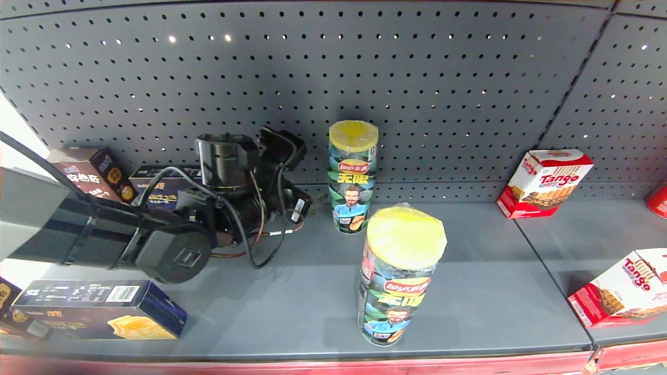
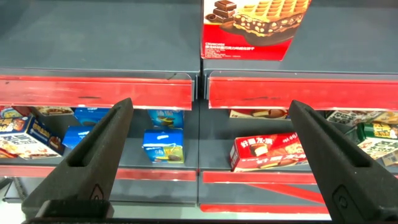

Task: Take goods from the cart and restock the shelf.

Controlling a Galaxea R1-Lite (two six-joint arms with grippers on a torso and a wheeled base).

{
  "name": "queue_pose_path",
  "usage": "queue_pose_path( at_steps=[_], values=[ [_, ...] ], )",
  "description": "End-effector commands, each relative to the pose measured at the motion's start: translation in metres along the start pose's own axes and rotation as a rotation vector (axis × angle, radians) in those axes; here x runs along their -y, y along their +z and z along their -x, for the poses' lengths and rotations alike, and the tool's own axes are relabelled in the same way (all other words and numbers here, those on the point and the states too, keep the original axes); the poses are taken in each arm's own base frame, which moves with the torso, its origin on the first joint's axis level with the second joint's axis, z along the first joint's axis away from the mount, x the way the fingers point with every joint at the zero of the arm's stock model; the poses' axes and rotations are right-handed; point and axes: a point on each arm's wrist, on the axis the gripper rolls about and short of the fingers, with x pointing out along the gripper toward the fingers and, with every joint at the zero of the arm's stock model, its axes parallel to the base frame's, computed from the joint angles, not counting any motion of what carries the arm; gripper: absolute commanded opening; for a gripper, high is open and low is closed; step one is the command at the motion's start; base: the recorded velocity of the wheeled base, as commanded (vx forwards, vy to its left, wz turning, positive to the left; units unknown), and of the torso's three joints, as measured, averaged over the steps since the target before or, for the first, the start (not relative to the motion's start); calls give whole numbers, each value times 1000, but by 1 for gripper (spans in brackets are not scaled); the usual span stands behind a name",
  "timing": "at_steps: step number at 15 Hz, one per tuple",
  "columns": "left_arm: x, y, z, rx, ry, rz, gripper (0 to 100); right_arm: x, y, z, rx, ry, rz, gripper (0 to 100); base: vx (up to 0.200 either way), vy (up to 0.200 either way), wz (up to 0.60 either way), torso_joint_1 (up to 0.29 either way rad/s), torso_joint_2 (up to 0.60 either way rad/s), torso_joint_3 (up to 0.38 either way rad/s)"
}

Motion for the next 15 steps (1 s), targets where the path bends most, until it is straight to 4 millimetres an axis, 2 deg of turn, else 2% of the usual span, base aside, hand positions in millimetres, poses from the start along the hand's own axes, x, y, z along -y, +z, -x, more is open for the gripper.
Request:
queue_pose_path(
  at_steps=[1, 6, 10, 13, 14, 15],
  values=[
    [11, -7, -13, -15, -23, -4, 100, 0, 0, 0, 0, 1, 0, 100, 0, 0, 0, 0, 0, 0],
    [23, -2, -16, 0, -52, -8, 100, 0, 0, 0, -2, 1, 0, 100, 0, 0, 0, 0, 0, 0],
    [23, -2, -16, 0, -52, 7, 100, 0, 0, 0, -2, 1, 0, 100, 0, 0, 0, 0, 0, 0],
    [4, 22, 5, 62, 6, 46, 100, 0, 0, 0, -2, 1, 0, 100, 0, 0, 0, 0, 0, 0],
    [-12, 34, 19, 95, 44, 52, 100, 0, 0, 0, -2, 1, 2, 100, 0, 0, 0, 0, 0, 0],
    [-17, 44, 30, 120, 55, 55, 100, 0, 0, 0, 0, 1, 2, 100, 0, 0, 0, 0, 0, 0]
  ],
)
